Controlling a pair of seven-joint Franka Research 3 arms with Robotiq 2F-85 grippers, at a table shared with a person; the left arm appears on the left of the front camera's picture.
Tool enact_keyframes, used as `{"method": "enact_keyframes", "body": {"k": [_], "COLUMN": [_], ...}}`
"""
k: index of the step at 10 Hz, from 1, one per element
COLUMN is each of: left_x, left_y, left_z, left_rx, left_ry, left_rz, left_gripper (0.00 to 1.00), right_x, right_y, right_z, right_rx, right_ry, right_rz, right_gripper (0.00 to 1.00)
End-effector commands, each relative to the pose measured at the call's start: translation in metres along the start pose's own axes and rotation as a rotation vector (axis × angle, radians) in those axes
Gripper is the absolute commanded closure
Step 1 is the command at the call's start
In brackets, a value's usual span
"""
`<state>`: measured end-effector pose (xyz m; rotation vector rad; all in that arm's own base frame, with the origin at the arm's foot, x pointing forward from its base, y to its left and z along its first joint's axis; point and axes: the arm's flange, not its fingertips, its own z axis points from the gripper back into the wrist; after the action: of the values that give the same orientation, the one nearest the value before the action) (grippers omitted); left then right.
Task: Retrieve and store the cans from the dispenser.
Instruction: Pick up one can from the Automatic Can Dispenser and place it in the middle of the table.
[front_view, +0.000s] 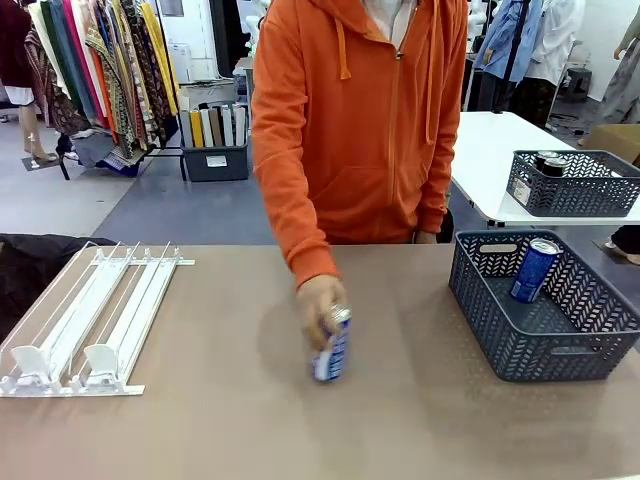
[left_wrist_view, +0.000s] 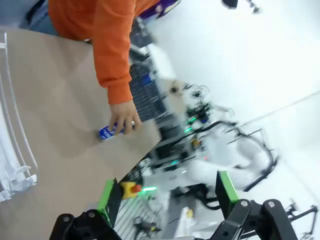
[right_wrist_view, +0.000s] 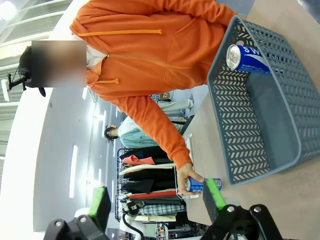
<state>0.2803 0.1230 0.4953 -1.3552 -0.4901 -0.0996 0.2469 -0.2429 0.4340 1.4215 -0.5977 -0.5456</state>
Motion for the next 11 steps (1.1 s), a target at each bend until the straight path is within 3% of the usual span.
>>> {"method": "enact_keyframes", "body": {"k": [1,2,11], "left_x": [-0.032,0.000,0.000], "left_y": [0.052,0.000,0.000], "left_z": [-0.008,0.000,0.000], "left_rx": [-0.059,0.000,0.000], "left_ry": [-0.003,0.000,0.000], "left_rz": [0.138,0.000,0.000], "left_gripper": [0.00,0.00,0.00], "right_x": [0.002,0.002,0.002], "right_y": [0.003,0.003,0.003], "right_z": [0.001,0.001,0.001], "right_rx": [0.013,0.013,0.013], "right_ry": [-0.001,-0.001,-0.001], "right_rz": [0.011,0.011,0.011], "right_gripper": [0.00,0.00,0.00]}}
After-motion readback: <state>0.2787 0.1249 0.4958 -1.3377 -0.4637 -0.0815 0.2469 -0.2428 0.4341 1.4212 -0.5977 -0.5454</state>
